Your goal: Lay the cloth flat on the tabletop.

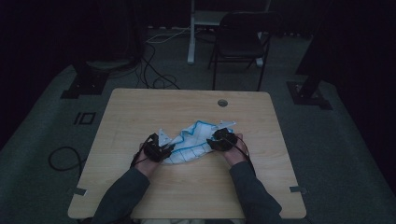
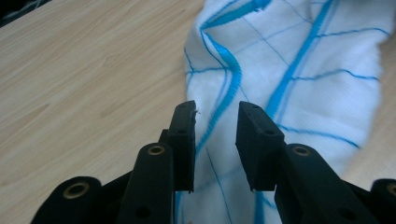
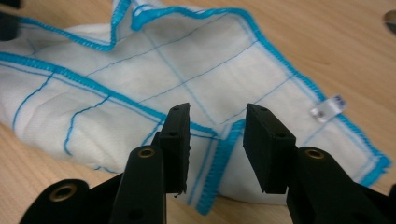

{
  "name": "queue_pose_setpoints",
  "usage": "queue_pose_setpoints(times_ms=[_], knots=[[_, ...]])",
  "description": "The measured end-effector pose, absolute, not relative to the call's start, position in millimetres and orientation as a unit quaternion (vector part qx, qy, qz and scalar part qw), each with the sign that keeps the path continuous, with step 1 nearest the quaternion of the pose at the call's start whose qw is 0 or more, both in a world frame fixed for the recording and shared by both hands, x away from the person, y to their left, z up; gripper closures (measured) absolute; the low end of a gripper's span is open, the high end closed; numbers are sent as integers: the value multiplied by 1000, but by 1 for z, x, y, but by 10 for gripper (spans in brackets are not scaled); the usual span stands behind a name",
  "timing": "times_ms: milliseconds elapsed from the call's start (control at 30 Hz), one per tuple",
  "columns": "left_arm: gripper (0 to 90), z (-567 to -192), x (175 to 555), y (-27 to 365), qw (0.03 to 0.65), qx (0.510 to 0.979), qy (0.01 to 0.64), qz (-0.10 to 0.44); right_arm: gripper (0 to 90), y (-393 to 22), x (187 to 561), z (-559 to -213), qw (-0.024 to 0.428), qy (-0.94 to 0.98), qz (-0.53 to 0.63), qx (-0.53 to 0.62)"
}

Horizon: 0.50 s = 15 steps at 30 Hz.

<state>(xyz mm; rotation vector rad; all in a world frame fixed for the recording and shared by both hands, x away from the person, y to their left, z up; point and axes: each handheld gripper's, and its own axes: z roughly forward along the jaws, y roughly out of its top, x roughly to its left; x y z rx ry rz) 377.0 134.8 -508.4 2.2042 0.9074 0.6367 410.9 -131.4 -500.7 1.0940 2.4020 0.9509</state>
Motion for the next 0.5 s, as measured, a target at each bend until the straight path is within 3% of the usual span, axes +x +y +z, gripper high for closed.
queue_pose_setpoints(times_ms=[267,500], knots=[[602,-511,402,113,325,846,346,243,609,-129,410,-510,153,848,327,389],[614,-509,420,97,315,840,362,252,637,-130,408,-512,146,849,325,390]])
